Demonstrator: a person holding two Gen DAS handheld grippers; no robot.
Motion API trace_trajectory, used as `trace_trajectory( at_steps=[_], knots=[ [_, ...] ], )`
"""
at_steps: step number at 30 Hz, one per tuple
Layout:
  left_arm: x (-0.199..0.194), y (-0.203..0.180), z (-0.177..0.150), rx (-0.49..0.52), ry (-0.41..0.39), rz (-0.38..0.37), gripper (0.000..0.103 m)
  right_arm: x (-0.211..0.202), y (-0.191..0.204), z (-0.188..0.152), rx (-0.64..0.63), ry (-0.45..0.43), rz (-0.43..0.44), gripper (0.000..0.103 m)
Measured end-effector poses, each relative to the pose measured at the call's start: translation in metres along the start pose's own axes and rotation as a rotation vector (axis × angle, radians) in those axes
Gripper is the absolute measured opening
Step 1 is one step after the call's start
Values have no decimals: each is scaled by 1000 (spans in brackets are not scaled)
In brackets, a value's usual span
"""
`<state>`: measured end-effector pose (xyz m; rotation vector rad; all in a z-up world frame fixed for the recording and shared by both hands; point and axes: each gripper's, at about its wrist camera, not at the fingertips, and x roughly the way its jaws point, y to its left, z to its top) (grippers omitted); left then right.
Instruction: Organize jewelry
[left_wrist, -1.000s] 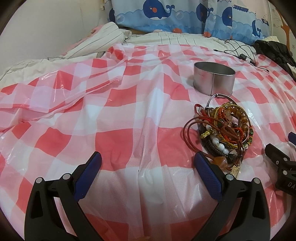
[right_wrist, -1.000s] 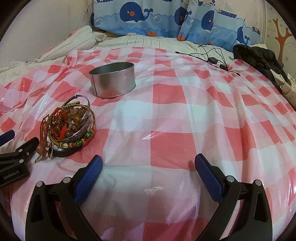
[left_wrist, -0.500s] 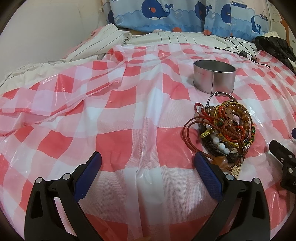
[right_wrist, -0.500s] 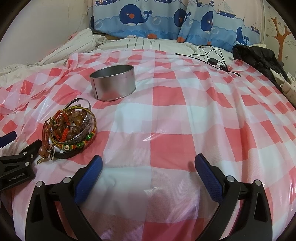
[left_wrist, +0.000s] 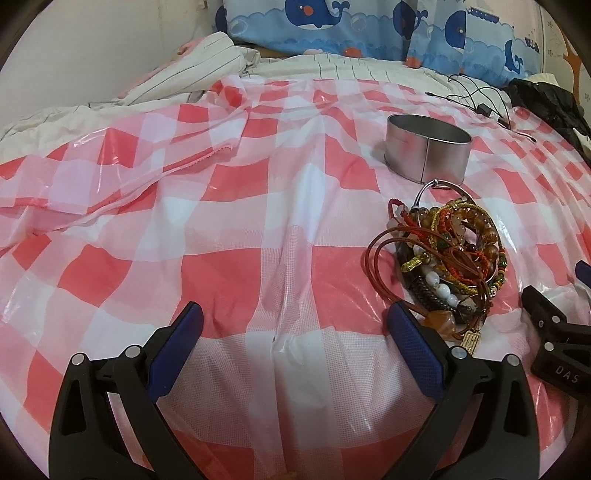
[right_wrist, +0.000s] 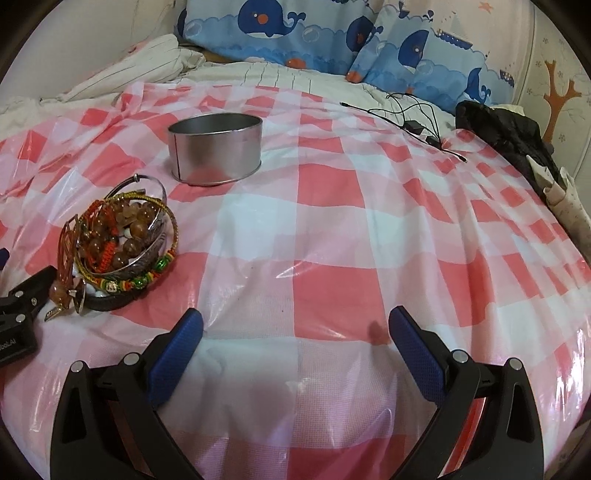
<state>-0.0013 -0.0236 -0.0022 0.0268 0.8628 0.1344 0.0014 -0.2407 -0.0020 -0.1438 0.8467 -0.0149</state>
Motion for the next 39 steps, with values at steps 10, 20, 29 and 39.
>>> trace_trajectory(
  at_steps=[10,20,29,39],
  knots=[
    [3,5,1,-13,23,-22,96,5,-9,2,41,36,51,96],
    [-6,7,-1,-7,-11,-81,96,5,-9,3,43,36,53,96],
    [-40,-14,0,92,-152,-278,96,5,-9,3,43,37,53,96],
    [-18,-23,2,100,-48,-291,73,5,-9,3,44,37,53,96]
  ],
)
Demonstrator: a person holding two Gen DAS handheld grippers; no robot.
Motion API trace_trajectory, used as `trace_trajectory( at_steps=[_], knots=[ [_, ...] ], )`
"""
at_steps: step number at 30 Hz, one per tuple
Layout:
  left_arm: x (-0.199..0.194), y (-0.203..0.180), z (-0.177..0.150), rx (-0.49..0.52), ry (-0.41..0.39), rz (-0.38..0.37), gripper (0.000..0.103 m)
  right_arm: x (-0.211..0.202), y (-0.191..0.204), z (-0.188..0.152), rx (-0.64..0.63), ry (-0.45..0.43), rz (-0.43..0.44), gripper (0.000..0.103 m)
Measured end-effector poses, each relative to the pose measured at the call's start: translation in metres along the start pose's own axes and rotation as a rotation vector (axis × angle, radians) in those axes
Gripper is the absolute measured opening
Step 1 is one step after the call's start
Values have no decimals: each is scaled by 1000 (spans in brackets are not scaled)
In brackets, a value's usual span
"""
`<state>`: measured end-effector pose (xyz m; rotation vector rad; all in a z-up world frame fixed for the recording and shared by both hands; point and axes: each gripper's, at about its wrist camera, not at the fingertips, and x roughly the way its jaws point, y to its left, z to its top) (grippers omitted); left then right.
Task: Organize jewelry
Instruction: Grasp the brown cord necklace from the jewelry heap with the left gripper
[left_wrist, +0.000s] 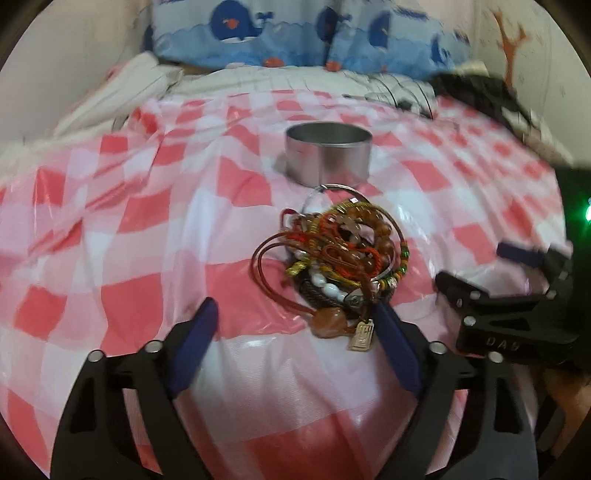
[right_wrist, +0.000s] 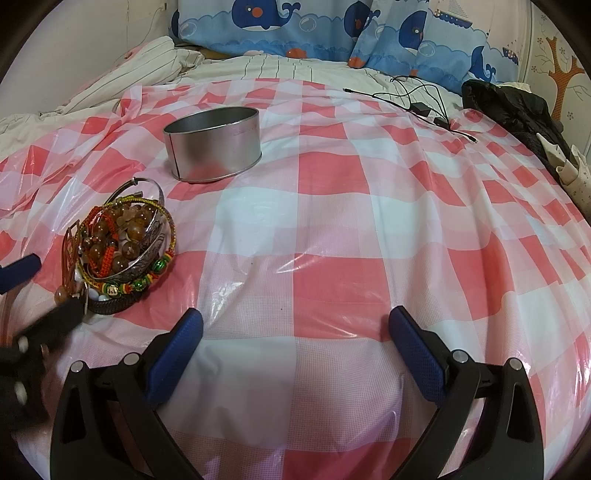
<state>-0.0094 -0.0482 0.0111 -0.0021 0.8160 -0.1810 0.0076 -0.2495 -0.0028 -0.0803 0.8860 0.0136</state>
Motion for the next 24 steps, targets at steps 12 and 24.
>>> trace_trajectory(
  at_steps=[12,24],
  knots=[
    [-11,18,-1,-49,-38,3,60,0,0,0,-1,-1,-1,96],
    [-2,13,0,1,34,-26,20,-3,1,0,-4,-9,5,96]
  ],
)
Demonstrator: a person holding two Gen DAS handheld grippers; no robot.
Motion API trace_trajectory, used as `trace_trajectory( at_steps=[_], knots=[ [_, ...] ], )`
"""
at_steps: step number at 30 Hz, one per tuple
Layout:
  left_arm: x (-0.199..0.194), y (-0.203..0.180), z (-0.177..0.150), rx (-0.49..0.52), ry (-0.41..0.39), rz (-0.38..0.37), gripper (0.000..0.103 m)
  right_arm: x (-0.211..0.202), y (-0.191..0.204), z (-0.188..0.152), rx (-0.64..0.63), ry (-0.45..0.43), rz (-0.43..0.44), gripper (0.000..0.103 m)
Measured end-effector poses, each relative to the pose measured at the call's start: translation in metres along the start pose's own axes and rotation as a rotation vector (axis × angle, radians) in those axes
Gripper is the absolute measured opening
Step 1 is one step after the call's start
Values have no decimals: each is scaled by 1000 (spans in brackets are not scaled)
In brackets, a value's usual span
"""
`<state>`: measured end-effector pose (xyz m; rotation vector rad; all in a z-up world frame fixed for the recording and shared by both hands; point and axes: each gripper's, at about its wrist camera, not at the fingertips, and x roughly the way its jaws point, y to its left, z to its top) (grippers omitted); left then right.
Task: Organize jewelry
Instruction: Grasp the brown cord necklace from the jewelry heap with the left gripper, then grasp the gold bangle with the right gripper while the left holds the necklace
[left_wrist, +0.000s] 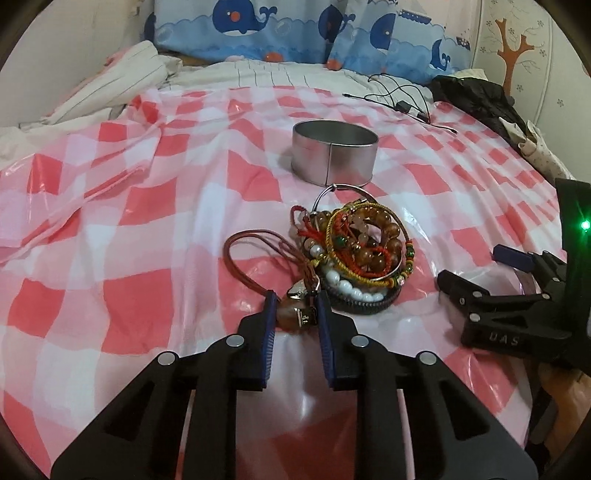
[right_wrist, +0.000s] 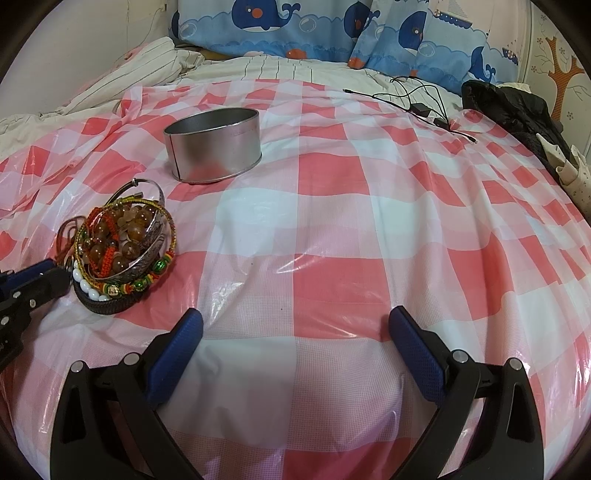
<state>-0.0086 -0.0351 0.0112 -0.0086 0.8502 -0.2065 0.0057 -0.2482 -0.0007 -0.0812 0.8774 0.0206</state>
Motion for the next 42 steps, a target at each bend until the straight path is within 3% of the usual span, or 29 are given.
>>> trace_trajectory(
  at_steps=[3,6,12,16,18,22,25,27,29,30,37,39,42],
  knots=[
    [-11,11,-1,-20,-18,36,20,-12,4,0,-14,-51,45,96],
    [-16,25,0,-57,-23,50,20,-24,6,4,3,-107,176,96],
    [-9,25,0,-59,-5,32,20,-14,10,19,17,-66,336,96],
    [-5,22,1,-59,5,21,20,-11,16,37,-35,-67,352,94],
    [-3,22,1,-57,5,21,21,-7,22,44,-90,-58,321,88],
    [-2,21,1,-57,10,21,22,5,22,54,-141,-17,297,64],
    [2,19,2,-49,13,23,23,18,28,55,-176,22,311,61],
    [4,17,2,-45,15,24,24,24,34,55,-202,28,329,52],
    [7,16,2,-42,18,25,24,27,36,54,-205,38,372,11],
    [8,16,3,-42,18,25,24,25,36,53,-200,33,388,5],
    [5,16,3,-45,9,-18,20,-4,3,50,0,-35,601,2],
    [4,15,2,-47,6,-22,20,-10,2,49,1,-48,588,2],
    [3,15,1,-50,5,-17,20,0,8,55,-41,-15,473,8]
  ],
)
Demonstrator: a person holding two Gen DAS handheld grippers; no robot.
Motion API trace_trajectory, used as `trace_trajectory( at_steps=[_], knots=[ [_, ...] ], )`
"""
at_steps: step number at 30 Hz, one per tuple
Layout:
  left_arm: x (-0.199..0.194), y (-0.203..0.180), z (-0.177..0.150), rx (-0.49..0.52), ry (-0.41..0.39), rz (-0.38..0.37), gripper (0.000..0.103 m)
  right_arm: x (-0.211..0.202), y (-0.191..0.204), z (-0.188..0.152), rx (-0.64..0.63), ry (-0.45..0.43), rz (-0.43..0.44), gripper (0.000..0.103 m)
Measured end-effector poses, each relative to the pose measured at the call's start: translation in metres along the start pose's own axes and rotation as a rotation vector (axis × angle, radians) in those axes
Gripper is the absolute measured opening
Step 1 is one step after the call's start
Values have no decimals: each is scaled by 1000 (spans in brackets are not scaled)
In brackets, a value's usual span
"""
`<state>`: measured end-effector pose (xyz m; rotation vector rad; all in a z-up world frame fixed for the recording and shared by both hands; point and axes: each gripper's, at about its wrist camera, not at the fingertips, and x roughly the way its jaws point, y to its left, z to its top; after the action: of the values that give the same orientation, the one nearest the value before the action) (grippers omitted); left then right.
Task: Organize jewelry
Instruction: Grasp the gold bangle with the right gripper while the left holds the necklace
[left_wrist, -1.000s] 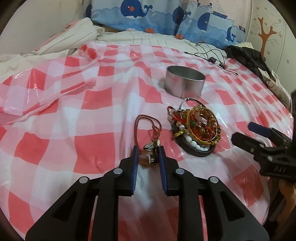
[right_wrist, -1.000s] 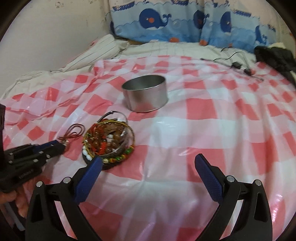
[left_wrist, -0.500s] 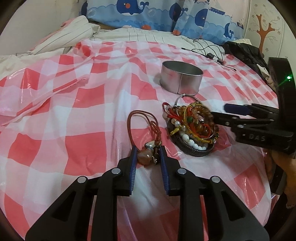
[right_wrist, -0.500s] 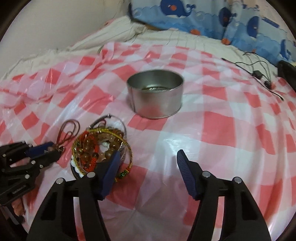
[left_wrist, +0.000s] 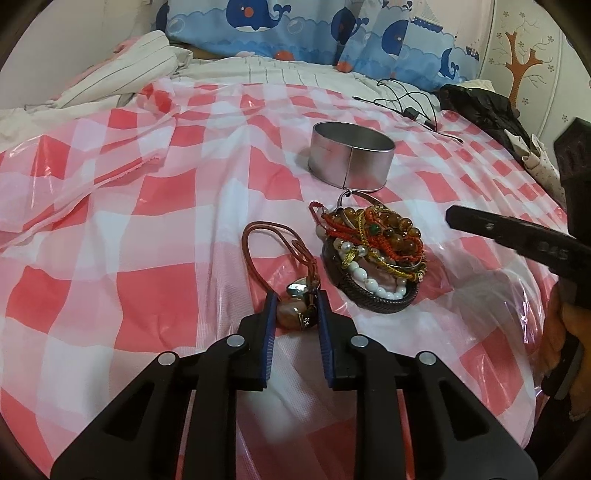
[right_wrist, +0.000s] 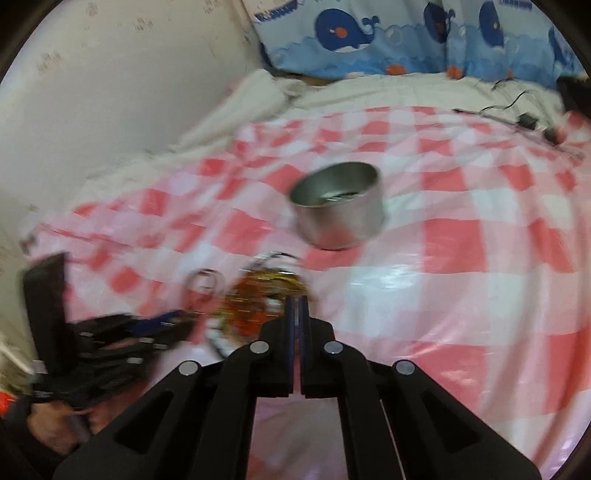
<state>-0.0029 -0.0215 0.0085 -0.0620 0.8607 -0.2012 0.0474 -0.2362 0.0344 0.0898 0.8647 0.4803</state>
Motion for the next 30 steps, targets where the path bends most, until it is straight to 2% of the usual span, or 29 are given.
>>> trace_trajectory(
  at_steps=[1,2,4,5,7,8,10,14,18,19,20,21,22,30],
  knots=[
    [-1,0,0,-1,-1,1,20,4,1,3,-22,8,-34,37],
    [-1,0,-1,-3,-1,1,20,5,4,4,-57,4,-64,60],
    [-1,0,-1,-4,-1,0,20,9,10,4,-125,17,-83,60],
    [-1,0,-1,-2,0,1,20,13,14,5,-157,31,-89,59],
    [-1,0,-2,0,1,3,21,22,22,5,-254,56,-171,55],
    [-1,0,-2,-1,1,3,21,22,22,5,-268,57,-187,50],
    [-1,1,-3,-3,1,1,21,19,16,7,-257,46,-210,48],
    [0,0,-3,4,3,7,21,22,8,8,-252,72,-185,46],
    [3,-2,-3,11,6,11,21,48,26,4,-348,124,-190,40],
    [3,-2,-3,13,6,11,21,55,31,3,-379,133,-197,32],
    [3,-2,-2,15,6,10,21,58,34,2,-392,135,-198,16],
    [4,-2,-2,16,7,8,21,60,36,2,-390,138,-179,7],
    [4,-2,-2,14,7,6,21,57,35,3,-369,132,-158,4],
    [1,3,-1,-16,-3,-28,19,-3,-1,3,-50,-9,109,4]
  ],
)
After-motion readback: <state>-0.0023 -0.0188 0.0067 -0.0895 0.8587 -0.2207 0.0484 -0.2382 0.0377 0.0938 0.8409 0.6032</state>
